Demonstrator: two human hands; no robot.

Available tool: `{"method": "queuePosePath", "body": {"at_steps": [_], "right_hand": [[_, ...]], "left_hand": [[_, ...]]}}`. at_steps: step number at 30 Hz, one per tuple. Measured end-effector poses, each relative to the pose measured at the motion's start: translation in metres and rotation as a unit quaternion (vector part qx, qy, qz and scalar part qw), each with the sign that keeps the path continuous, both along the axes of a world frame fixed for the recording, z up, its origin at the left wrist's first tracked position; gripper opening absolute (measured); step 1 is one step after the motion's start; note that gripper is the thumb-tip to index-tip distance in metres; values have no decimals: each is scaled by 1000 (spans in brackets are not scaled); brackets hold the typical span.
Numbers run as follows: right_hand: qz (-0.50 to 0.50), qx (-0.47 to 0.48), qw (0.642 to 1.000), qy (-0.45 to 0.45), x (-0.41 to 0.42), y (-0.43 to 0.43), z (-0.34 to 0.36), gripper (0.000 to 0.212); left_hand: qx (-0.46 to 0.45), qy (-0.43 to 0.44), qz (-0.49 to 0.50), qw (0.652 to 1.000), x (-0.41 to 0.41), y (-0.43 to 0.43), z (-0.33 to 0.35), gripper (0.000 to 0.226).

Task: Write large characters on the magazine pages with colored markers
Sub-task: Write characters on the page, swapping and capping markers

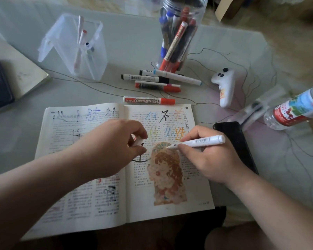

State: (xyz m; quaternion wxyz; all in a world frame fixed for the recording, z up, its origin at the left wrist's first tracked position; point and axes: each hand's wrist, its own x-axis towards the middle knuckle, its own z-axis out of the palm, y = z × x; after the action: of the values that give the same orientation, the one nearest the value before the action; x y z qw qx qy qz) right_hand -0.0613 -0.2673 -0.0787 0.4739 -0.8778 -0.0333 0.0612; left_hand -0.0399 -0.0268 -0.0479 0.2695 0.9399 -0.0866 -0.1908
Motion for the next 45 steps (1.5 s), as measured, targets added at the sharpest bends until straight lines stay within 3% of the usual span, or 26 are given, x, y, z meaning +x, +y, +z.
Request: {"method": "queuePosePath", "body": {"at_steps": [6, 17, 23, 28, 34, 40, 45], "right_hand": [[-12, 16, 1000, 4, 2, 0, 1, 14], [-65, -19, 998, -11, 7, -2, 3, 16], [-51, -9, 998, 25, 7, -4, 2, 17], [-16, 34, 999, 31, 5, -3, 4, 17], [-6, -24, 999, 29, 5, -2, 2, 23], [-32, 13, 999, -4, 5, -2, 3, 14], [-6, -20, 1000, -8, 4, -2, 1, 20]], "left_hand": [[-19, 0, -8, 1000, -1, 1, -3, 24], [-13, -19, -28, 999, 0, 4, -6, 10], [-19, -12, -23, 999, -1, 3, -7, 5], [4, -3, -42, 999, -1, 3, -9, 13], [18, -11, -52, 998, -2, 1, -7, 4], [11, -3, -42, 999, -1, 1, -7, 10], [12, -4, -43, 999, -1, 2, -8, 9]]}}
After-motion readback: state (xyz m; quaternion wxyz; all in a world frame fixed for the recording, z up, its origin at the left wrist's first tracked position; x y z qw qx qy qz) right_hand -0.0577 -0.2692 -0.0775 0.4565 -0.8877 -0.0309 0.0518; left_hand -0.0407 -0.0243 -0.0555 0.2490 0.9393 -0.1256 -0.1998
